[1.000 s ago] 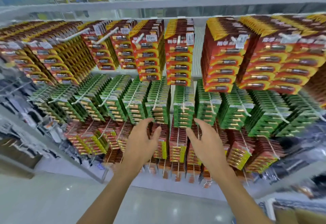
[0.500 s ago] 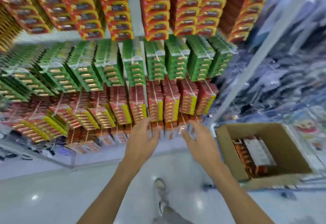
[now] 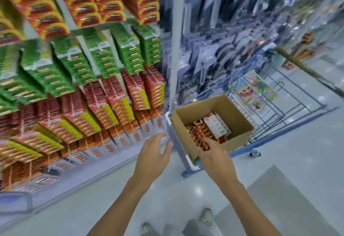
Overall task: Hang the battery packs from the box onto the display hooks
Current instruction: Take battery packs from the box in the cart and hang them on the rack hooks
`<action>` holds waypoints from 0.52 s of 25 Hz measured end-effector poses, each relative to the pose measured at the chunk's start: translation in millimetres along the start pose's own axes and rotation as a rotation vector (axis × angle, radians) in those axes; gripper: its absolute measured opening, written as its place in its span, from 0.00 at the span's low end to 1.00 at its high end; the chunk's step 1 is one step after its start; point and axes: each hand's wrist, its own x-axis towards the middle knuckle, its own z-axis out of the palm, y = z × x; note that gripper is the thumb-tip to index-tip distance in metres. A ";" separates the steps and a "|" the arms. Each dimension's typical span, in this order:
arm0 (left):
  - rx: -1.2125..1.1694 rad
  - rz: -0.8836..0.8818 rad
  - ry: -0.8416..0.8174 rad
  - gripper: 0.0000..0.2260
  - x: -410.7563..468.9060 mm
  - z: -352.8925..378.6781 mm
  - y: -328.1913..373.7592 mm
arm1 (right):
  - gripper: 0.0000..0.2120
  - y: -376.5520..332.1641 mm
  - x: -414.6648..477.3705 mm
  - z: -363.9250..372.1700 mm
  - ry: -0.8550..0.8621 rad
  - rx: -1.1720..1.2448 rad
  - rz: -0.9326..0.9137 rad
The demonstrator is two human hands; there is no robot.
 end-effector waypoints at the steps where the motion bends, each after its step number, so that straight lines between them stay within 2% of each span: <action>1: 0.008 0.006 -0.024 0.18 4.0 16.4 12.6 | 0.23 17.1 3.8 -9.3 -0.005 -0.004 0.021; 4: 0.054 0.005 -0.076 0.20 17.1 70.4 49.3 | 0.24 69.6 22.6 -38.2 -0.047 0.000 0.066; 7: 0.088 -0.022 -0.126 0.20 25.2 117.1 78.1 | 0.21 111.3 42.8 -60.0 -0.113 -0.043 0.084; 13: 0.152 -0.093 -0.159 0.18 51.5 169.6 102.8 | 0.23 152.9 87.5 -75.2 -0.202 -0.075 0.043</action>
